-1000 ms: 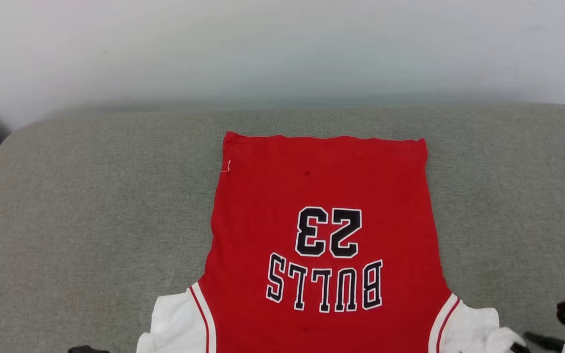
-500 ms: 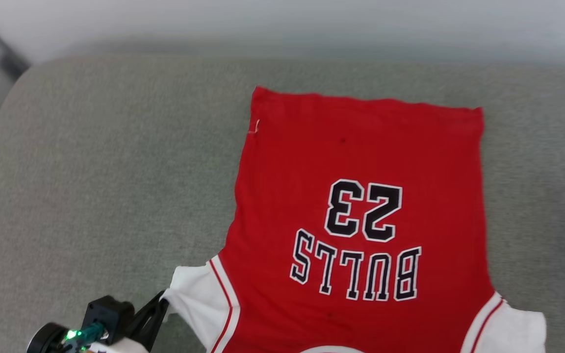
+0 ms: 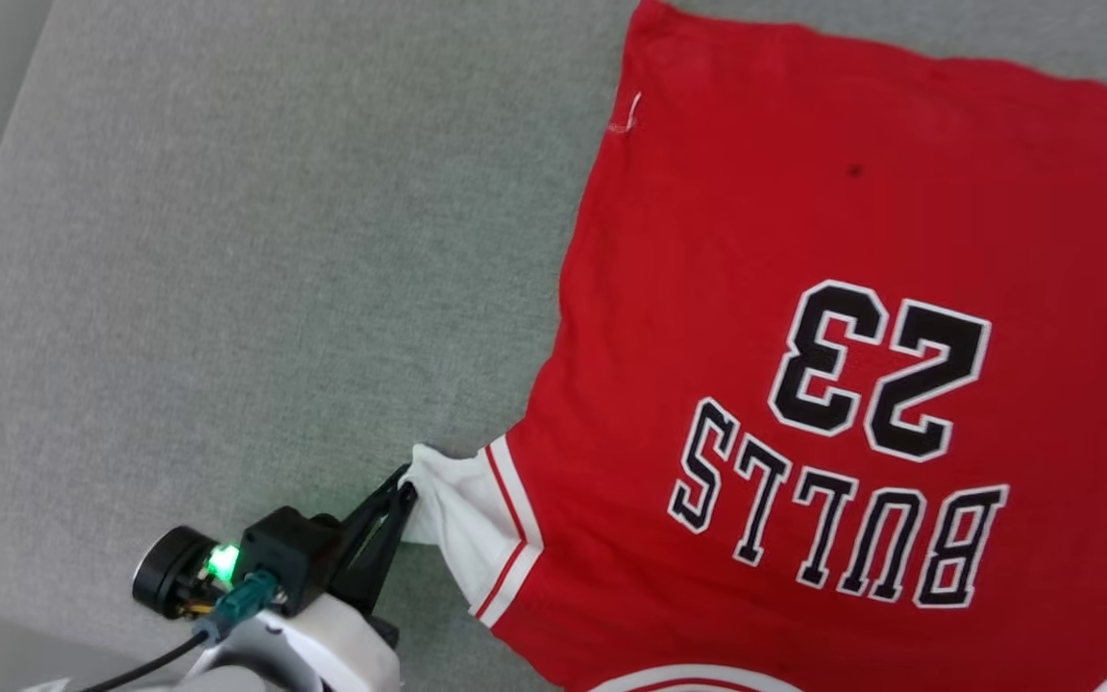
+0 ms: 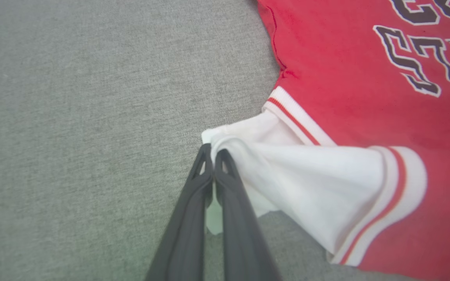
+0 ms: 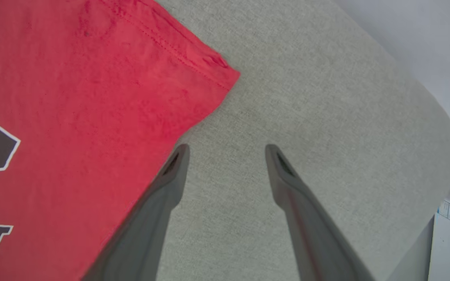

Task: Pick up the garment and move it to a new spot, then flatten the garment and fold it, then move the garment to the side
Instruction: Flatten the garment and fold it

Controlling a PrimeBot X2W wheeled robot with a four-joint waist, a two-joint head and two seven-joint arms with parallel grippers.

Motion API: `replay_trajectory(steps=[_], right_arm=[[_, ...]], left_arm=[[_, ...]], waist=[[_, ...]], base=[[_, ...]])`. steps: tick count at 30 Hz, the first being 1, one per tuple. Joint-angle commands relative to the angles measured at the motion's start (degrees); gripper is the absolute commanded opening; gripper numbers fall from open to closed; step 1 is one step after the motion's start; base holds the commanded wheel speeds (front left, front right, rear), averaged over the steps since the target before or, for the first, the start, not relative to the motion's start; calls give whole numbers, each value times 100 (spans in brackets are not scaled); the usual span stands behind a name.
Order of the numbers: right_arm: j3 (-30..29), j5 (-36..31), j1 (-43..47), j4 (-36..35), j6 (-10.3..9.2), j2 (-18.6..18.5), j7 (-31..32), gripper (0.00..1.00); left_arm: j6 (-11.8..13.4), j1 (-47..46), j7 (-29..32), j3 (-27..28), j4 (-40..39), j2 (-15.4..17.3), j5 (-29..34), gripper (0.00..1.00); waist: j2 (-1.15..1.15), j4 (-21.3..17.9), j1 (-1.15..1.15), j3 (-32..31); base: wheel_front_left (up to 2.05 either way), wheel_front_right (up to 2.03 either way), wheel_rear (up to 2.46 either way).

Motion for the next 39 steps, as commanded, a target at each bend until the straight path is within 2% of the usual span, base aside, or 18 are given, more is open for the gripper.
replay_trajectory(steps=[1,6,12,13,18,26,30,31,39], right_arm=[[-30,-113,-111,107,-6,84,75,100],[-159,-347,56,440,-6,332,76,100],[-40,-407,659,681,-5,598,44,100],[20,-435,780,630,-4,628,-45,0],[-141,-507,451,468,-4,578,-534,0],[233,-300,449,112,-5,466,-1191,0],[513,-46,708,-229,-5,167,-1437,0],[635,162,1013,-537,-5,-141,-1648,0],[794,714,2610,-1127,-5,-973,-2314,0]], left_arm=[[-9,-130,-37,4,1,-87,73,0],[-69,-325,-61,24,107,-316,186,0],[-131,-430,-78,28,244,-485,273,0],[-153,-404,-78,41,343,-528,277,0],[-193,-188,-128,93,516,-475,197,0],[-140,199,-162,167,560,-254,71,0],[-94,405,-168,206,522,-103,-23,0],[-35,550,-172,246,466,13,-97,0],[111,950,-181,334,320,278,-257,0]], waist=[[0,349,-1,436],[0,527,-1,717],[0,576,-1,848],[0,550,-1,809],[0,370,-1,346],[0,-111,-1,-481],[0,-382,-1,-829],[0,-577,-1,-1061],[0,-1077,-1,-1464]], base=[[0,0,0],[0,0,0],[0,0,0],[0,0,0],[0,0,0],[0,0,0],[0,0,0],[0,0,0],[0,0,0]])
